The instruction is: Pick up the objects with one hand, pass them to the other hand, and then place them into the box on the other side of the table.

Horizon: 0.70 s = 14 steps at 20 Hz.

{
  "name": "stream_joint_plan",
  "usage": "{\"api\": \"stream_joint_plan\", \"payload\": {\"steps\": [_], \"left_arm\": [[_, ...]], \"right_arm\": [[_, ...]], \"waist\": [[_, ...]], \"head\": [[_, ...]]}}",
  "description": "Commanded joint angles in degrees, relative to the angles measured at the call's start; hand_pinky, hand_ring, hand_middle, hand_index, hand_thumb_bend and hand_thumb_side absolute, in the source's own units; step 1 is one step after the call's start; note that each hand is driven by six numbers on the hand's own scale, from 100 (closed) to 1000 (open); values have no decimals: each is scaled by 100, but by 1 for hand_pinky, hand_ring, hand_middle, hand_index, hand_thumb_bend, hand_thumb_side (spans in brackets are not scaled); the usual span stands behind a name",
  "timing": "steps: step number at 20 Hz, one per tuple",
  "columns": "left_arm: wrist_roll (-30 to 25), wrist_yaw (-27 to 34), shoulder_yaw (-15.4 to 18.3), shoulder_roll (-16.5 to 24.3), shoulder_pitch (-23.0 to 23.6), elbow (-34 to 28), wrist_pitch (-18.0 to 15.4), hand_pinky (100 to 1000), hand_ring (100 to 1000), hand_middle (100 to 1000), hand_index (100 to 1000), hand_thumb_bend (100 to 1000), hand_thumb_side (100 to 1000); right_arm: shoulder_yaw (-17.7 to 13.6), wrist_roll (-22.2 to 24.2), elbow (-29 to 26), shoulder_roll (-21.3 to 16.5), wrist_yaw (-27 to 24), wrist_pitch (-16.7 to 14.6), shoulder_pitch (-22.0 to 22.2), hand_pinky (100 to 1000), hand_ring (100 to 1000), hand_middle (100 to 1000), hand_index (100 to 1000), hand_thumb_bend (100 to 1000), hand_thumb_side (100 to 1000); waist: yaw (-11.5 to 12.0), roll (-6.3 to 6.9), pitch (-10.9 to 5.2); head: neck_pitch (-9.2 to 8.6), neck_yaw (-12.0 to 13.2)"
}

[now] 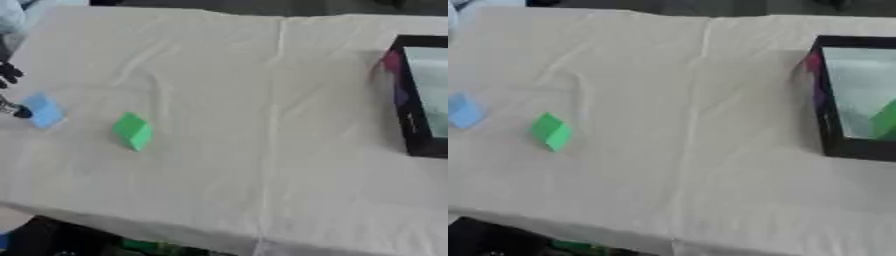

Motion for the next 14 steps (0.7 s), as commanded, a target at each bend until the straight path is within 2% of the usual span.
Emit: {"api": "stream_joint_plan", "payload": {"steps": [1,4,14], "left_arm": [[67,-149,64,110,-127,114,70,824,854,788,852,639,100],[158,-296,39,37,-195,175,133,822,855,788,848,662,100],[337,-1052,-64,-172,-356,464,403,817,857,790,814,682,100]], "right_arm": [[-44,-4,-26,-188,44,-44,-28,1000,954,914,909,100,332],[-43,-11,-14,-183,70,-63,-11,1000,953,913,909,100,328],[-32,-19,14,-141,159,-97,34,1000,951,910,907,100,317]], "waist": [[3,-9,-74],[14,-12,-69],[10,-22,-58]], "head": [[-50,164],[-48,323],[-40,270]]}}
